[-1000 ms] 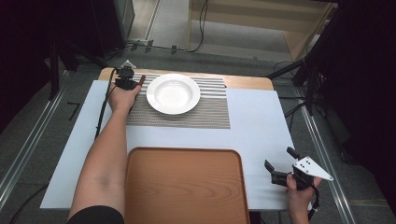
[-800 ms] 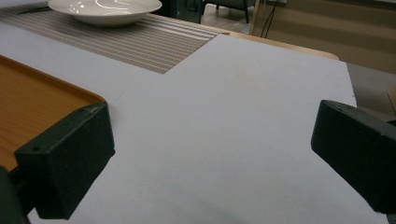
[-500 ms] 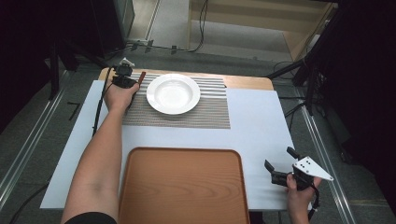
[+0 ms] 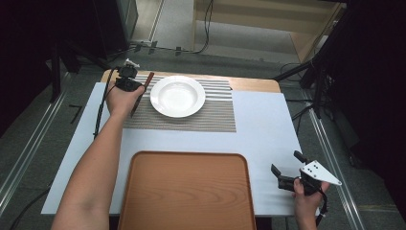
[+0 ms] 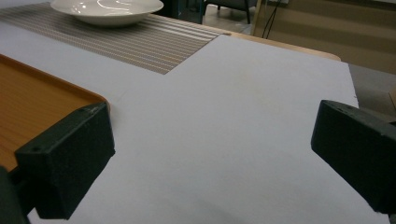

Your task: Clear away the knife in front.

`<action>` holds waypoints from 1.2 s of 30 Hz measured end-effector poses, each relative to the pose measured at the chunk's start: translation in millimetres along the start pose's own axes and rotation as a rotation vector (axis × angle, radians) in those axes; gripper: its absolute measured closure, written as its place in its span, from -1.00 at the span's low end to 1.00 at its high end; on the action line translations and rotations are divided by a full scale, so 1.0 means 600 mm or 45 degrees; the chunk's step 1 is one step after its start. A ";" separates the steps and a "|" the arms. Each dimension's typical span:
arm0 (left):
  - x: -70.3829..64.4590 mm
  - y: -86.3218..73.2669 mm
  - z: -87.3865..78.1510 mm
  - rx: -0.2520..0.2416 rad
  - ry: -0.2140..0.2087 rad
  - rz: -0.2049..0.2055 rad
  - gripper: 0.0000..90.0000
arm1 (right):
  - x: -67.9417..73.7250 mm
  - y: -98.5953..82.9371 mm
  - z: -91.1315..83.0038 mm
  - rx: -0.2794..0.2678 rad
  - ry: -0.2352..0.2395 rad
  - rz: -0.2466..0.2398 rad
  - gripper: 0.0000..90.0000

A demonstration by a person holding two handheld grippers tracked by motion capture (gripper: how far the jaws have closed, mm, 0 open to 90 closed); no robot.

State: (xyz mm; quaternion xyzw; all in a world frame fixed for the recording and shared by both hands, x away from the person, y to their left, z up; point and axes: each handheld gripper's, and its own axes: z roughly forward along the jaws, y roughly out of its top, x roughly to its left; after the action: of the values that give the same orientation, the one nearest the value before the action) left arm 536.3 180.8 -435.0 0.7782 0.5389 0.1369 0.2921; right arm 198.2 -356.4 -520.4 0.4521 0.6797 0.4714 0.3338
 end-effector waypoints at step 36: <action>-0.067 -0.092 -0.097 -0.036 -0.128 0.226 0.70 | 0.001 0.000 0.000 0.000 0.010 -0.008 -1.00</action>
State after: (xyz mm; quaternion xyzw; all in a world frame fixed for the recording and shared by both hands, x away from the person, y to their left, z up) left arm 448.1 175.9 -418.1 0.8245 0.4505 0.1307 0.3165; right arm 198.0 -355.8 -520.3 0.4481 0.6824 0.4722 0.3326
